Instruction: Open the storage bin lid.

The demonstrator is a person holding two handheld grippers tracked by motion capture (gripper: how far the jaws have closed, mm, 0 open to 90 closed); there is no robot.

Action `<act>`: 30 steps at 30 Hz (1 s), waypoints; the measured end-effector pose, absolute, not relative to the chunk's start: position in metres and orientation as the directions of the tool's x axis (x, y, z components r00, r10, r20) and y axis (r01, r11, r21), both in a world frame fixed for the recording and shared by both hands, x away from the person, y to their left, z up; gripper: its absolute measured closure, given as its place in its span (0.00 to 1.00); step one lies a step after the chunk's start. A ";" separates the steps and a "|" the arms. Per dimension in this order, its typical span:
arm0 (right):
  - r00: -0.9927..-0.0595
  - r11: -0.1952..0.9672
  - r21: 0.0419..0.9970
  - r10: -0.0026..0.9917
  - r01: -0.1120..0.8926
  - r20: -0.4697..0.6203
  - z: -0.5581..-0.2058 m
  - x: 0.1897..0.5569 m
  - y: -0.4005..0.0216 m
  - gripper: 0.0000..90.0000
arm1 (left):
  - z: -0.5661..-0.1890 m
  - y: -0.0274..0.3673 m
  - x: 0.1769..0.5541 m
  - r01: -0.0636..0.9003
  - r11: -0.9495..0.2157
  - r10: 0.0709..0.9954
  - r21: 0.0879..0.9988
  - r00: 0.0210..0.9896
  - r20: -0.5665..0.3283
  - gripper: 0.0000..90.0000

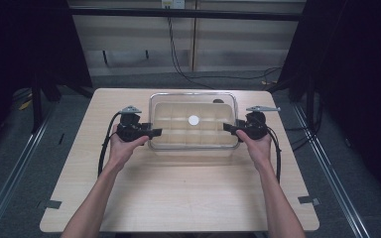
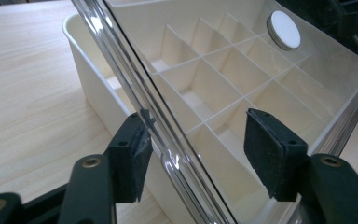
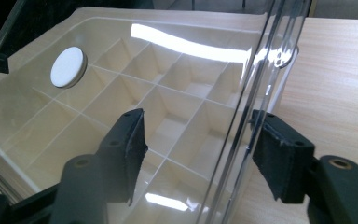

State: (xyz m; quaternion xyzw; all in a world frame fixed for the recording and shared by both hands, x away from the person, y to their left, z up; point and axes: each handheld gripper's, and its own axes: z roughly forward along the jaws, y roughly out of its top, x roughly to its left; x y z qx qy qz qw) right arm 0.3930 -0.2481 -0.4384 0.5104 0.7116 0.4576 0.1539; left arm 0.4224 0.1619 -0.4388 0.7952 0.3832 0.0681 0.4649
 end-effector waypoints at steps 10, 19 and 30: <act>-0.437 0.038 0.830 0.863 0.557 0.254 -0.434 0.381 -0.255 0.52 | -0.433 0.163 0.419 0.516 -0.247 0.670 0.820 0.702 -0.240 0.57; -0.419 0.028 0.833 0.873 0.552 0.248 -0.432 0.375 -0.255 0.53 | -0.430 0.164 0.415 0.499 -0.238 0.670 0.833 0.706 -0.231 0.62; -0.409 -0.012 0.838 0.869 0.545 0.278 -0.429 0.366 -0.259 0.60 | -0.427 0.166 0.409 0.485 -0.240 0.669 0.841 0.710 -0.218 0.67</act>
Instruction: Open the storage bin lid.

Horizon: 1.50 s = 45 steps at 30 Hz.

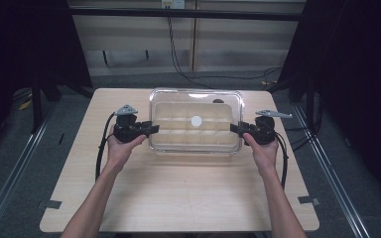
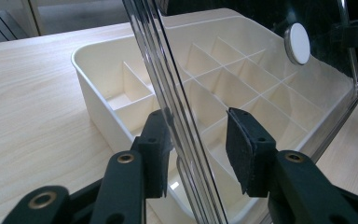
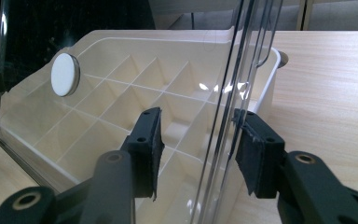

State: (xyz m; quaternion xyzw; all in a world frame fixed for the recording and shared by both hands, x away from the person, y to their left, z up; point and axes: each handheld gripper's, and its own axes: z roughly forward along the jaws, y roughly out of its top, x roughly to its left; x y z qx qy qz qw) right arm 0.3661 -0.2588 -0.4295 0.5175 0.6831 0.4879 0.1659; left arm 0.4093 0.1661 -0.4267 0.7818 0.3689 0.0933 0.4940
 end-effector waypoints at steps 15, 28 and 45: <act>-0.416 -0.047 0.847 0.856 0.529 0.307 -0.428 0.357 -0.260 0.67 | -0.422 0.172 0.401 0.473 -0.249 0.672 0.846 0.713 -0.201 0.73; -0.427 -0.063 0.848 0.843 0.526 0.328 -0.426 0.353 -0.261 0.72 | -0.421 0.178 0.396 0.477 -0.226 0.671 0.849 0.708 -0.219 0.78; -0.424 -0.071 0.857 0.846 0.511 0.323 -0.421 0.349 -0.257 0.72 | -0.414 0.180 0.390 0.460 -0.236 0.675 0.856 0.711 -0.196 0.80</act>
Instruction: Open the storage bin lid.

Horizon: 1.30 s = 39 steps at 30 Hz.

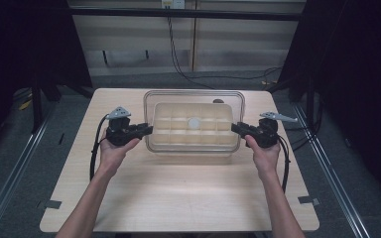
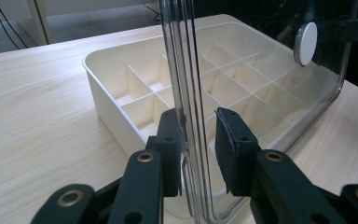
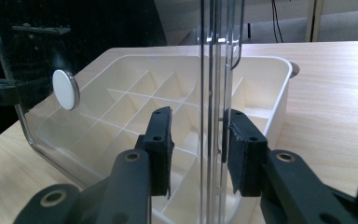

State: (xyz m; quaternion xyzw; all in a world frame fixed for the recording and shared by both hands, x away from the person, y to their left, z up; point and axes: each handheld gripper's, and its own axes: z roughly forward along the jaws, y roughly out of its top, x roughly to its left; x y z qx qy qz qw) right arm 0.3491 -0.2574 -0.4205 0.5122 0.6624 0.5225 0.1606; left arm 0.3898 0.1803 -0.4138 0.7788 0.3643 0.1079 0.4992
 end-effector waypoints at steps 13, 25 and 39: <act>-0.439 -0.076 0.870 0.840 0.488 0.319 -0.411 0.345 -0.258 0.72 | -0.404 0.183 0.385 0.442 -0.223 0.662 0.869 0.723 -0.197 0.80; -0.452 -0.072 0.876 0.834 0.478 0.316 -0.406 0.341 -0.256 0.72 | -0.396 0.187 0.380 0.425 -0.216 0.664 0.879 0.724 -0.187 0.81; -0.474 -0.060 0.883 0.826 0.465 0.306 -0.395 0.333 -0.248 0.73 | -0.381 0.196 0.370 0.412 -0.195 0.673 0.890 0.717 -0.184 0.81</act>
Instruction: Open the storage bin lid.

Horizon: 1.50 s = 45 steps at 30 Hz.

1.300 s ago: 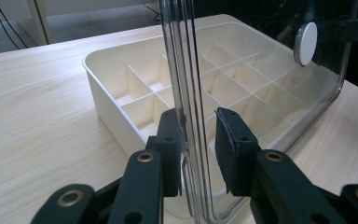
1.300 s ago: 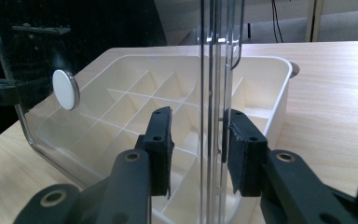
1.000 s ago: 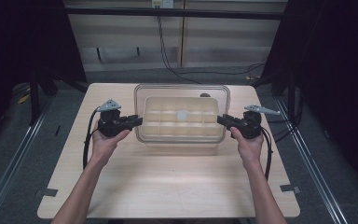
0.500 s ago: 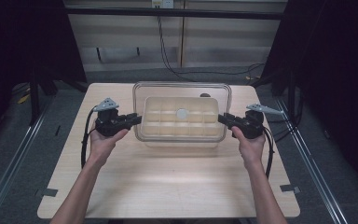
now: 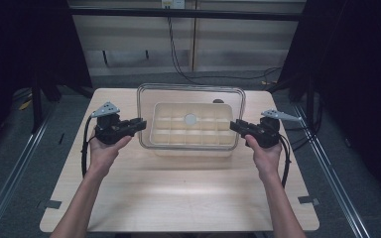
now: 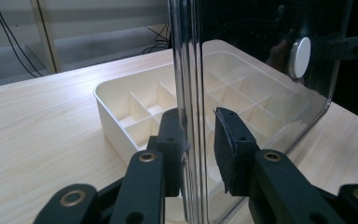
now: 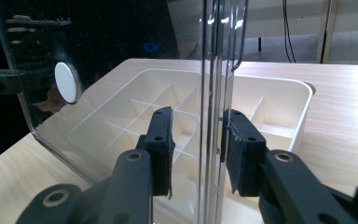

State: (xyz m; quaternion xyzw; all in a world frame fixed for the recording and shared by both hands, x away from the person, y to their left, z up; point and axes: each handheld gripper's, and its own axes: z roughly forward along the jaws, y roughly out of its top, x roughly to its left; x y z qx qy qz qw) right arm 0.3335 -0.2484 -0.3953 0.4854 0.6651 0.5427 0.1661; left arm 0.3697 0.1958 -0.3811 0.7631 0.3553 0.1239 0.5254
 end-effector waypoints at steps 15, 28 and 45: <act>-0.476 -0.066 0.883 0.823 0.464 0.311 -0.389 0.317 -0.254 0.73 | -0.375 0.193 0.351 0.395 -0.242 0.647 0.886 0.746 -0.156 0.82; -0.476 -0.048 0.882 0.828 0.469 0.298 -0.386 0.304 -0.252 0.73 | -0.377 0.194 0.341 0.398 -0.269 0.646 0.877 0.750 -0.142 0.82; -0.477 -0.060 0.867 0.815 0.495 0.329 -0.389 0.292 -0.252 0.74 | -0.384 0.196 0.321 0.411 -0.311 0.642 0.857 0.756 -0.130 0.81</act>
